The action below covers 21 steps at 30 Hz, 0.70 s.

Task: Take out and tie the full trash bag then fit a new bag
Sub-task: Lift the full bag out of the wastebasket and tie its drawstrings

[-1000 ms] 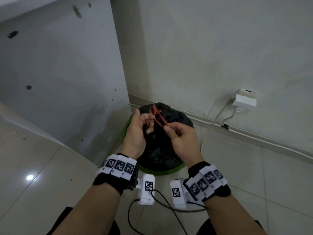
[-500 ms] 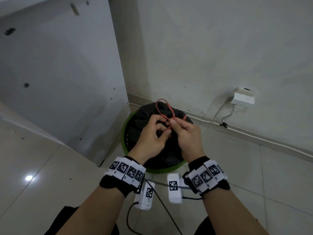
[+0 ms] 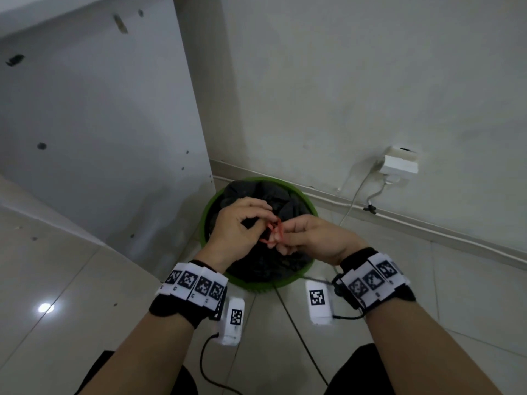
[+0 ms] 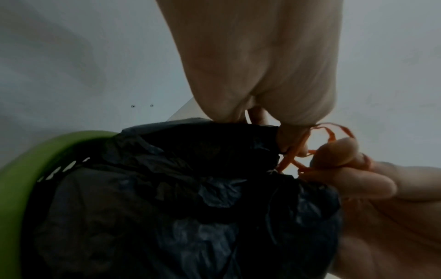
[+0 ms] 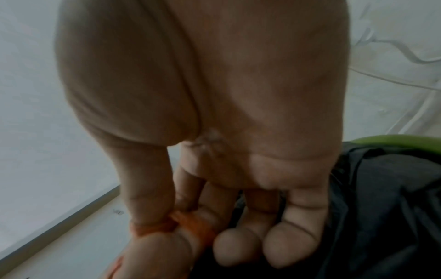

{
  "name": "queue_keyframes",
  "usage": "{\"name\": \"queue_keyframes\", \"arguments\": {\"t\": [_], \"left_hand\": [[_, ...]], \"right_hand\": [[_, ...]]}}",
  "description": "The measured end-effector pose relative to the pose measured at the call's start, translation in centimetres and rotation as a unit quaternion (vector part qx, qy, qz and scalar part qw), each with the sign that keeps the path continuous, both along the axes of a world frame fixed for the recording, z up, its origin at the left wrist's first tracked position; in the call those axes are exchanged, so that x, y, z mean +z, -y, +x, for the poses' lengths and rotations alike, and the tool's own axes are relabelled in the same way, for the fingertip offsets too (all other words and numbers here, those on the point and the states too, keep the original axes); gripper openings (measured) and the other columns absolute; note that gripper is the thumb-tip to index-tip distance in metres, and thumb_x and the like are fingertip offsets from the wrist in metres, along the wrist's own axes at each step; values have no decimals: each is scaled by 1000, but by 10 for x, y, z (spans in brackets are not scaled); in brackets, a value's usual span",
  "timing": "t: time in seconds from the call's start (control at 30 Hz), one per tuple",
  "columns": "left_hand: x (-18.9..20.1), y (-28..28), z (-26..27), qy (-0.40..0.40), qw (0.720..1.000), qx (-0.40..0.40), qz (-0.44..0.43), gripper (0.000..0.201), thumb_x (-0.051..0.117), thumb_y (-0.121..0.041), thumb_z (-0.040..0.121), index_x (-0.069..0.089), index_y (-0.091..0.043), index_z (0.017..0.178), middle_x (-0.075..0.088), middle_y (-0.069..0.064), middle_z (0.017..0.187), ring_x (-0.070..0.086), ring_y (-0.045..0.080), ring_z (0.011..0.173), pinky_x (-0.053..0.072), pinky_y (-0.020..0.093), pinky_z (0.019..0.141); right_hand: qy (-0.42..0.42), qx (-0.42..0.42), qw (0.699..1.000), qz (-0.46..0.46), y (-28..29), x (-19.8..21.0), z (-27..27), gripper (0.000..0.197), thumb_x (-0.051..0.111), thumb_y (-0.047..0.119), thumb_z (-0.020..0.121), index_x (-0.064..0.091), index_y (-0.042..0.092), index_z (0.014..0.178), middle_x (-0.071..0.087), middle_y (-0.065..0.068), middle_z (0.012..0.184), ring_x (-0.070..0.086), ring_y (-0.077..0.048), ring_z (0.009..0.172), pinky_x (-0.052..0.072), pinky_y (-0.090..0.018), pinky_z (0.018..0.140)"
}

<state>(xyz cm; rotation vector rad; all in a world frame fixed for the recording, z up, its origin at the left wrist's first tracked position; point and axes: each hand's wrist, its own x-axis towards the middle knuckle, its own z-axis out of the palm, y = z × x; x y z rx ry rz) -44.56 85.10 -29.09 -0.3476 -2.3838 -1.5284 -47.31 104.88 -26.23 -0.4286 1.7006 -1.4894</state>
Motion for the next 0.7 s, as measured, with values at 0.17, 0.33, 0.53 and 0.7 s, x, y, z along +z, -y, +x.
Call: {"name": "queue_keyframes", "arguments": {"t": [0.17,0.33,0.53,0.7], "left_hand": [[1,4,13,42,996,-74,6,31,65,-32,88,76,-13,109,71,-4,116,61,5,116,48,25,102],[3,7,11,-38,995,-2,-94,29,59,-32,93,70,-16,72,70,-2,93,62,10,100,51,33,89],[13,37,16,-15,997,-8,-80,40,46,-31,100,50,-16,63,53,1,84,55,17,86,40,23,76],[7,82,22,-5,987,-24,-158,44,45,-34,98,55,-7,65,52,2,75,53,16,73,44,31,67]], "right_hand": [[23,-130,990,-50,5,-3,2,28,52,5,98,75,12,83,63,-9,74,52,-14,68,41,-21,64],[45,-208,976,-48,14,-2,7,26,52,9,100,74,11,86,69,-2,70,52,-12,61,41,-20,57],[21,-359,933,-12,-7,-8,-9,23,56,-1,95,73,13,93,73,2,68,47,-11,53,37,-18,47],[16,-454,891,-15,-43,-10,-22,23,53,-6,94,71,8,93,68,2,56,44,-8,44,37,-18,47]]}}
